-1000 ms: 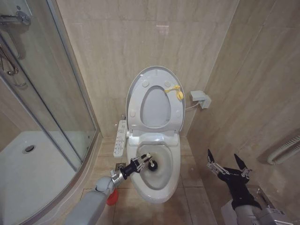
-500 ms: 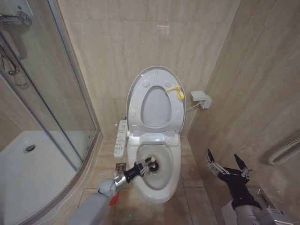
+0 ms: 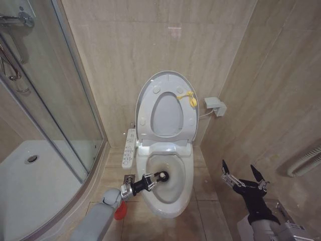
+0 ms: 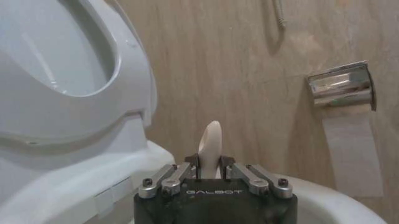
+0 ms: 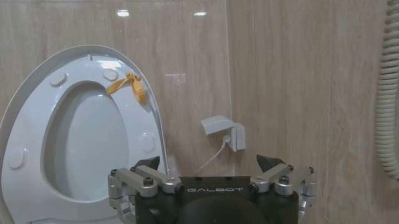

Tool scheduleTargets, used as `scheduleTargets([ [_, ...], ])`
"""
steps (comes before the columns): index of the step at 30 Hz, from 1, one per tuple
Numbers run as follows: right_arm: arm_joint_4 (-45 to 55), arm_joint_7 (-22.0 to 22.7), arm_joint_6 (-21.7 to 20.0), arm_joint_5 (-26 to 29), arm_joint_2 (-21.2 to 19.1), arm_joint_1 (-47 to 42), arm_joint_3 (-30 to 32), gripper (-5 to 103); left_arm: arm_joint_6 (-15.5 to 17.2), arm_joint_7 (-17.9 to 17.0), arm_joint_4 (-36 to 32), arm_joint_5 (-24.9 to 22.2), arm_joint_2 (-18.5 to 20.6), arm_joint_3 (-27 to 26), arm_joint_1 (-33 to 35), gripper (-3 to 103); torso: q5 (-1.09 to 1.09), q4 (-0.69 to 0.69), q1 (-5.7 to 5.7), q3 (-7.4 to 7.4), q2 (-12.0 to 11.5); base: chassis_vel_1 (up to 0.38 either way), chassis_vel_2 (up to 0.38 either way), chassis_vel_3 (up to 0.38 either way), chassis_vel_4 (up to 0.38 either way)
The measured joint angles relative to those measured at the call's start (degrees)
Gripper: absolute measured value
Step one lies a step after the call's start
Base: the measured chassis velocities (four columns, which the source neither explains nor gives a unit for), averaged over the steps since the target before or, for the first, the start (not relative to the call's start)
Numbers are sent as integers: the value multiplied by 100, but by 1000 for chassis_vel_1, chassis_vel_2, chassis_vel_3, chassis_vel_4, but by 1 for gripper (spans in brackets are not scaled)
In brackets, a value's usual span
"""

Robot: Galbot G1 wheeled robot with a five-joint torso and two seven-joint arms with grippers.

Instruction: Open the toilet lid, clean the toilet bowl with a toilet brush, close the toilet lid, and flush.

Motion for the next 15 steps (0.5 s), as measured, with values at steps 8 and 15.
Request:
scheduleTargets([
  [8, 0, 0, 0, 0, 0, 0, 0, 100, 825, -705, -1455, -2384, 309, 209, 465, 21, -2, -1, 0, 1, 0, 0, 0, 0, 0],
  [15, 0, 0, 0, 0, 0, 0, 0, 100, 965, -1134, -2403, -3030, 708, -159, 875, 21, -1, 2, 0, 0, 0, 0, 0, 0, 0],
])
